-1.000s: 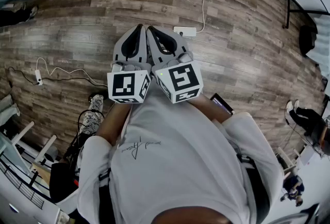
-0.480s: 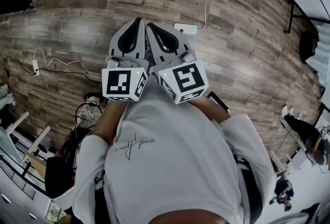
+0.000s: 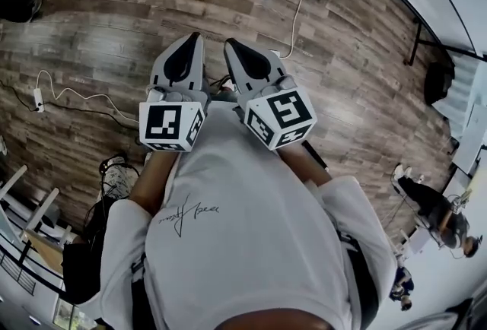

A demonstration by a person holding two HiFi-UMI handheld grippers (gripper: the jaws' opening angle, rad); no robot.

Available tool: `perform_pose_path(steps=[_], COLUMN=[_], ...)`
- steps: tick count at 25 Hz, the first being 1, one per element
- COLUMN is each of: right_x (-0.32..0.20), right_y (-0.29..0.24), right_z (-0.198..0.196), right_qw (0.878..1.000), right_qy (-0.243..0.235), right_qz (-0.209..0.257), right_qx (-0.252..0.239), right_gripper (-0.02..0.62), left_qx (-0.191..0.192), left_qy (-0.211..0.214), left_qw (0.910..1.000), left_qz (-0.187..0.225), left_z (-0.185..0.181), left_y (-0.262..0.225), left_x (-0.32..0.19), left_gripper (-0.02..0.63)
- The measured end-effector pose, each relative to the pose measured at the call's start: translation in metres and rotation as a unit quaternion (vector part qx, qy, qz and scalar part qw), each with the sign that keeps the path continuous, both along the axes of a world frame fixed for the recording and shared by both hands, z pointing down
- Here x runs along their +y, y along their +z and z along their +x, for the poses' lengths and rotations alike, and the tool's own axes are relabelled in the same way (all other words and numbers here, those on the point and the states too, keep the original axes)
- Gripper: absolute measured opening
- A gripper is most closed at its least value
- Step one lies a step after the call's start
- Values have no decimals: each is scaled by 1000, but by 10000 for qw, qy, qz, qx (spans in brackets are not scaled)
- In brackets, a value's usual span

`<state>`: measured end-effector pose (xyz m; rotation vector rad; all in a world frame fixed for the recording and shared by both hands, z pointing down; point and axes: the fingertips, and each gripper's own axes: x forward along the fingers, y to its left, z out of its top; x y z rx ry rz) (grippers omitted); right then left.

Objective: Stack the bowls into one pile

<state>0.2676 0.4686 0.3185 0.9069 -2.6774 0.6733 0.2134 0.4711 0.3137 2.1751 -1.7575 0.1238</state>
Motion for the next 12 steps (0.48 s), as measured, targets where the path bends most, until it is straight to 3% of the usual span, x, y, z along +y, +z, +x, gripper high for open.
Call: perform_pose_path(steps=[12], right_x=[-76], right_y=[-16], right_z=[-65], right_qw=[9997], right_qy=[-64], right_qz=[72], right_qx=[204], right_gripper=[9], left_qx=[133], left_qy=[-104], left_qw=[9998], left_qz=[142], left_z=[-92], left_y=[-12], left_x=[-65], left_gripper=[3])
